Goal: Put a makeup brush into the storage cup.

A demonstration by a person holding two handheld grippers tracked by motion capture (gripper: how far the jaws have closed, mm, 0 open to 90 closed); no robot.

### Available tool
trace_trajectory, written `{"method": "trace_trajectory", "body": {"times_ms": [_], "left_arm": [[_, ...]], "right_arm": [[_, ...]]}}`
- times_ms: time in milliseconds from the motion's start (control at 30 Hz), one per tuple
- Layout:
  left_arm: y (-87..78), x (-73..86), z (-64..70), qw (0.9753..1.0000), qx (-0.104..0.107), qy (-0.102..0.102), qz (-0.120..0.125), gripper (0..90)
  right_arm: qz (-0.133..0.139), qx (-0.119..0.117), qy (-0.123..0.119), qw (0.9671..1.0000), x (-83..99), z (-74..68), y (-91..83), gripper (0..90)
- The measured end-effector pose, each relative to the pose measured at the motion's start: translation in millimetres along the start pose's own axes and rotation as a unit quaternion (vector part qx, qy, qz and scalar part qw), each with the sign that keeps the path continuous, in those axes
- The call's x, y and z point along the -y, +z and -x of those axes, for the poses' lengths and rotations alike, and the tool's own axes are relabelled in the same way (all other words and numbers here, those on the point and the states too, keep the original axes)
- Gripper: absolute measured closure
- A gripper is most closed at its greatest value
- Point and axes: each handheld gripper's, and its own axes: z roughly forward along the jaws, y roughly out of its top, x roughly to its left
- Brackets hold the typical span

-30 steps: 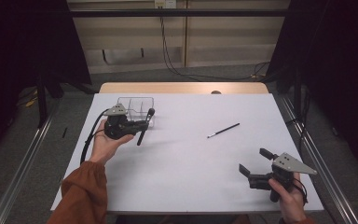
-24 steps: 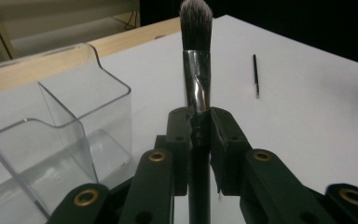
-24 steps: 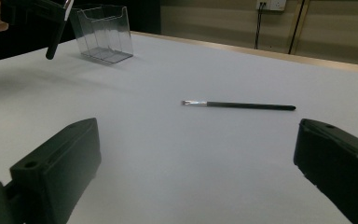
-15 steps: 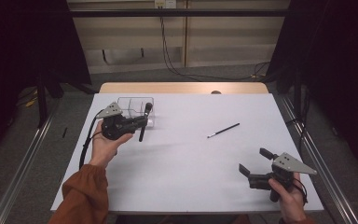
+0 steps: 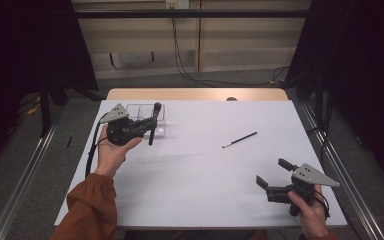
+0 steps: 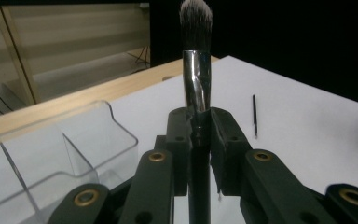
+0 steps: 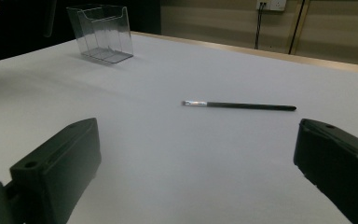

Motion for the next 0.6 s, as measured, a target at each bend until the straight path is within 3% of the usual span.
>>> {"method": "trace_trajectory", "body": {"times_ms": [233,600], "left_arm": [[-2.1,-17.1,-4.4,0.9998,-0.01,0.005,0.016,78.8],[8.7,-22.6,-13.3,0.9995,-0.026,0.003,0.017,78.8]], "right_arm": [[0.001,0.001,0.0,1.0,0.1,0.5,-0.4,0.1],[0.005,0.002,0.003,1.0,0.0,0.0,-0.2,0.1]]}}
